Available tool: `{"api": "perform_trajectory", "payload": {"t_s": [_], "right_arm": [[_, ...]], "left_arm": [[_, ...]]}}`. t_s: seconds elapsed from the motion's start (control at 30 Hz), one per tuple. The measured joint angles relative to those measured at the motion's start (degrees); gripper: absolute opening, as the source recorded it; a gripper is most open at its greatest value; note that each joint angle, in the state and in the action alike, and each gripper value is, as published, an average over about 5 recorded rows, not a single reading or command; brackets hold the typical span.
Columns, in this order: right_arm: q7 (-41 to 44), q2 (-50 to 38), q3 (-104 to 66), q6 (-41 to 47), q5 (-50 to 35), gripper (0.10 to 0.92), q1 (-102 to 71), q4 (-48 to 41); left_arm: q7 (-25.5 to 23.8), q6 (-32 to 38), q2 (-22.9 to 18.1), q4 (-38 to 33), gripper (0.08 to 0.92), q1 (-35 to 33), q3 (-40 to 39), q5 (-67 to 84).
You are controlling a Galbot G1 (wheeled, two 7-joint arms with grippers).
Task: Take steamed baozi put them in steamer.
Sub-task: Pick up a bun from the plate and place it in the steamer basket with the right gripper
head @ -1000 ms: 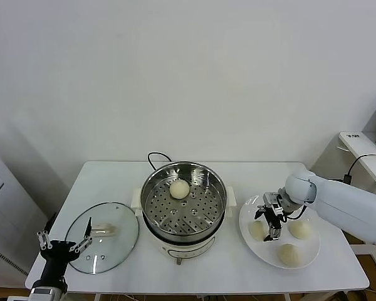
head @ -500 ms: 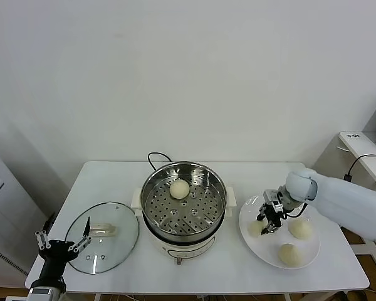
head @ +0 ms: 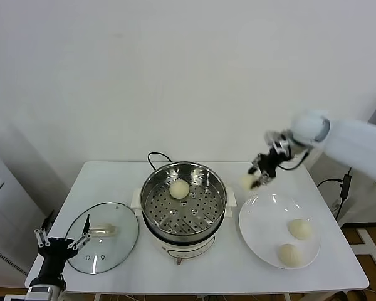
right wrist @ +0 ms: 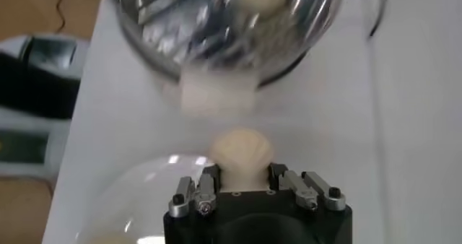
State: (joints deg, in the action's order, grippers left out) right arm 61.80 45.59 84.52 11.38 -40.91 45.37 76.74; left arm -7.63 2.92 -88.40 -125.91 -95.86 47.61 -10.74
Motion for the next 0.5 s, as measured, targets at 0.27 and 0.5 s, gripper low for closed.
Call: {"api": "perform_trajectory", "payload": {"t_s": [0.27,0.5], "right_arm": [[-5.75,7.33,0.34,5.37,-6.57,0.424,-0.28,4.57],[-13.74,15.1,-1.06,10.4,-9.77,0.424,-5.33,4.62]], "left_arm": [[0.02,0.04,-0.19,-0.29,0.823,-0.34,0.34,0.35],[0.0,0.28,-0.71,-0.11,0.823,-0.37,0.49,0.55]]}}
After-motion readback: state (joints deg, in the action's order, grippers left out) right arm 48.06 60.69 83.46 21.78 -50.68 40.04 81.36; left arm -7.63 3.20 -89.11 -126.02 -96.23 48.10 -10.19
